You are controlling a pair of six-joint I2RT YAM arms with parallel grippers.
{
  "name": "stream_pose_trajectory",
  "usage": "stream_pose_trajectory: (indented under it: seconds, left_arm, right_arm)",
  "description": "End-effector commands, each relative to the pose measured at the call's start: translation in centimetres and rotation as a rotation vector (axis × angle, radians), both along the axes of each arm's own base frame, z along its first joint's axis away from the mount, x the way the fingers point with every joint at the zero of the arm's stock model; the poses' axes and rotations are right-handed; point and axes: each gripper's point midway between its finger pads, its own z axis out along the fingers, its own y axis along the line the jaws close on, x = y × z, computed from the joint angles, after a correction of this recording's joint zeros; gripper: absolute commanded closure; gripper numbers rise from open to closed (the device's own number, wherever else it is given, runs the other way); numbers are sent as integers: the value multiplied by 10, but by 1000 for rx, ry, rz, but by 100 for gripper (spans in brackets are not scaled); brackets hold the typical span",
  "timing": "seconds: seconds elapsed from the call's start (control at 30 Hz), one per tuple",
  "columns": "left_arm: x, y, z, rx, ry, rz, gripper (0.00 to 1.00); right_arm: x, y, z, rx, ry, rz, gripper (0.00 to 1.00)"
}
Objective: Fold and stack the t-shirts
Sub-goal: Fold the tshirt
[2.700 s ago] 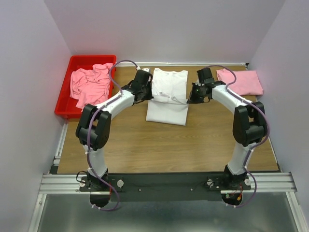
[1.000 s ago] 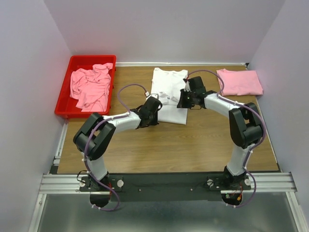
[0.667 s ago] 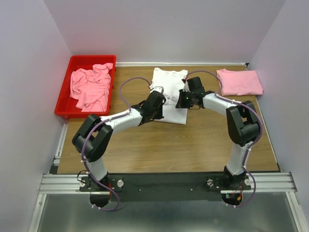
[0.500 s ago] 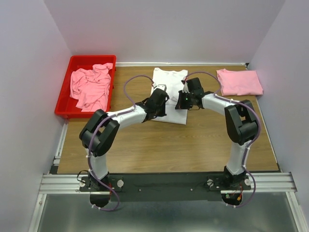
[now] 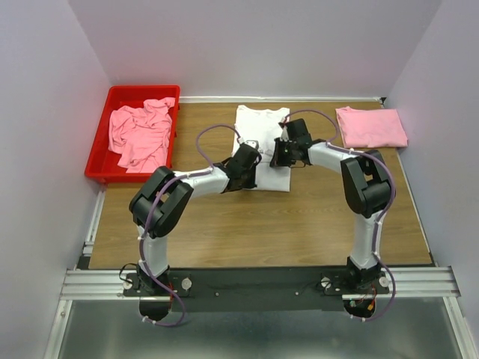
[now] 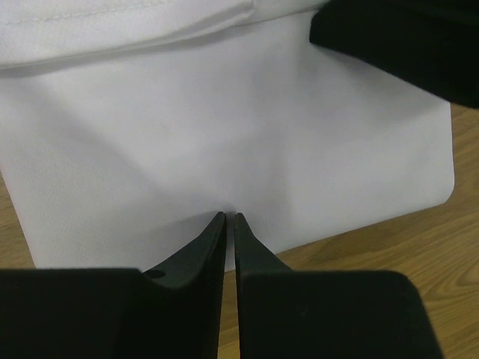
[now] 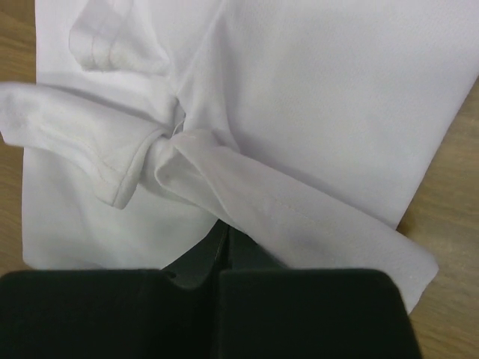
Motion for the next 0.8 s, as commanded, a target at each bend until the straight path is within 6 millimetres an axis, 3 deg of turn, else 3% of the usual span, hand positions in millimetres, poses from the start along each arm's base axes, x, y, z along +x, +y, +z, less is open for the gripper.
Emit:
stream_pose_trajectory:
  seconds: [0.0,0.17,0.23,0.3,0.4,0.43,0.47,0.5,0.57,0.6,0.77]
  left_arm:
    - [-26,11,-21,30,80,-40,84]
    - [-42,16,-25,11,108,-48,85]
    - [-48,13,-18,-18,111,-66,85]
    - [-55,16,-19,-23,123,-67,85]
    - [-62,18,-16,-40,128,-66,85]
    - [-63,16,-12,-55,127,-70,85]
    - [-64,15,-11,-66,124,-72,85]
    - [-67,15,-11,-74,131,-77,85]
    - [-70,15,-9,-87,132,-80,85]
    - [-72,14,-4,-98,125,-84,85]
    - [-81,22,-1,-107,120,-72,85]
  right_arm:
    - [36,-6,1,-69,-89,-45,95]
    - [100,-12,43,-80,-240,-118,94]
    - [115,-16,44,-73,-254,-132,93]
    - [125,-10,61,-41,-286,-116,93]
    - [95,14,71,73,-236,4,93]
    - [77,30,77,125,-217,74,92]
    - [64,38,93,147,-233,111,91]
    - [40,43,81,158,-187,157,91]
    - [10,60,95,192,-205,230,91]
    - [-12,67,84,228,-158,266,91]
    - [-56,81,72,317,-100,330,91]
